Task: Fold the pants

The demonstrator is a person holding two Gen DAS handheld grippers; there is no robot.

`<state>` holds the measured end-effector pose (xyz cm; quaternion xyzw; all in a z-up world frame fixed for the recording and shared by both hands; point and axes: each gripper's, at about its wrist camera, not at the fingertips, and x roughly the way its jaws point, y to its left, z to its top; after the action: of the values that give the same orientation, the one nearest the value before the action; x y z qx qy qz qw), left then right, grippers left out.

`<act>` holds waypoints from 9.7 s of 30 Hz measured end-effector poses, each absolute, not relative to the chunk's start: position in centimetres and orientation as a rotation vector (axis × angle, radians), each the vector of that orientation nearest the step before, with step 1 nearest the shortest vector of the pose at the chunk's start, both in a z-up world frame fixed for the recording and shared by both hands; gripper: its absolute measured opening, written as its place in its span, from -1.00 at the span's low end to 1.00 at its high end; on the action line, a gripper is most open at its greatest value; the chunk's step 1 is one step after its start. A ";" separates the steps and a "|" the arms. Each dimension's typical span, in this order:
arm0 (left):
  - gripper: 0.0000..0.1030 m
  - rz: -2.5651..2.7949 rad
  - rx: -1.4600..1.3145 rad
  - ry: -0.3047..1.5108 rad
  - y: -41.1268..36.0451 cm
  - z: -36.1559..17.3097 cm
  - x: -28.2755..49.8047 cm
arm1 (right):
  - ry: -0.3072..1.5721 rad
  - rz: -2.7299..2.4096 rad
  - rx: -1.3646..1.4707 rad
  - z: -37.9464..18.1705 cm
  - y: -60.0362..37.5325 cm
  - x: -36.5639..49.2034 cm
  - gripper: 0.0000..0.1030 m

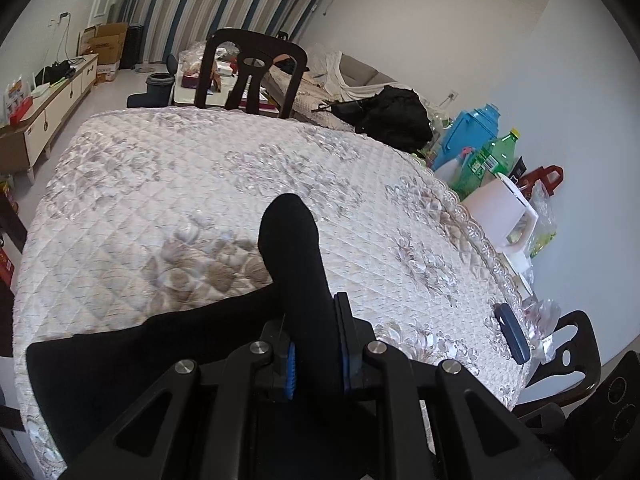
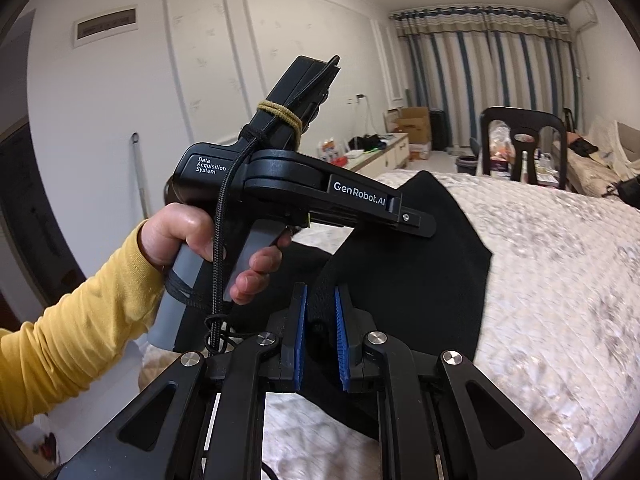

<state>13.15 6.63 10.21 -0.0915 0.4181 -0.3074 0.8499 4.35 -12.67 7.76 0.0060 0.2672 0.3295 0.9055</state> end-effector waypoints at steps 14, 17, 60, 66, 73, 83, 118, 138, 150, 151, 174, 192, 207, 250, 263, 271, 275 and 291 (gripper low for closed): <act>-0.66 -0.622 -0.279 0.848 13.7 8.4 12.6 | 0.601 0.760 -0.026 6.4 -8.4 7.1 -0.75; -0.66 -0.620 -0.314 0.857 15.0 7.6 12.6 | 0.616 0.771 -0.028 6.2 -7.4 7.9 -0.75; -0.35 -0.444 -0.359 0.843 23.9 3.1 10.9 | 0.806 1.003 0.107 1.8 -1.9 10.3 -0.61; -0.11 -0.390 -0.327 0.807 24.4 4.6 9.9 | 0.728 0.995 0.077 3.3 -4.4 9.0 -0.42; -0.04 -0.411 -0.225 0.750 22.2 6.8 8.5 | 0.667 0.811 0.035 4.4 -10.3 8.4 -0.24; -0.04 -0.365 -0.075 0.831 18.9 3.8 6.7 | 0.774 0.735 -0.151 1.0 -9.7 7.1 -0.24; 0.38 -0.360 -0.323 0.956 22.6 2.7 6.7 | 0.826 0.671 0.140 1.5 -18.2 8.5 0.33; 0.41 -0.455 -0.436 1.022 23.4 1.5 9.0 | 0.951 0.713 0.260 -0.8 -18.2 12.0 0.33; 0.42 -0.362 -0.423 0.911 26.1 4.0 5.3 | 0.689 0.871 -0.139 4.0 -9.8 5.8 0.33; 0.42 -0.348 -0.415 0.902 26.4 4.2 4.8 | 0.689 0.887 -0.183 3.8 -8.5 5.7 0.33; 0.45 -0.378 -0.623 0.924 28.5 1.1 4.6 | 0.643 0.753 -0.626 0.0 1.2 6.8 0.30; 0.63 -0.578 -0.742 1.032 25.4 -0.2 9.0 | 0.634 0.782 -0.498 0.9 0.4 6.4 -0.28; 0.63 -0.642 -0.620 1.073 22.9 0.6 11.4 | 0.794 0.985 -0.141 3.2 -5.8 7.9 -0.01; 0.28 -0.472 -0.110 1.019 17.6 2.3 10.6 | 1.084 0.863 0.386 -2.1 -17.3 19.0 -0.25; 0.17 -0.371 -0.078 1.025 16.8 2.7 10.4 | 1.011 0.783 0.221 -1.2 -15.8 17.9 -0.39; -0.26 -0.313 -0.047 0.997 16.3 3.7 9.8 | 0.903 0.743 0.145 0.5 -15.4 16.3 -0.54; -0.45 -0.292 -0.043 0.978 15.6 4.4 9.5 | 0.855 0.741 0.145 1.5 -15.5 15.8 -0.63; -0.51 -0.404 -0.097 0.946 10.2 6.9 10.6 | 0.734 0.665 0.183 5.1 -20.2 14.7 -0.65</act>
<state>10.64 10.16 6.86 -0.0465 0.4522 -0.1929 0.8695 14.73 -20.16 5.09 0.0876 0.3517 0.3187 0.8758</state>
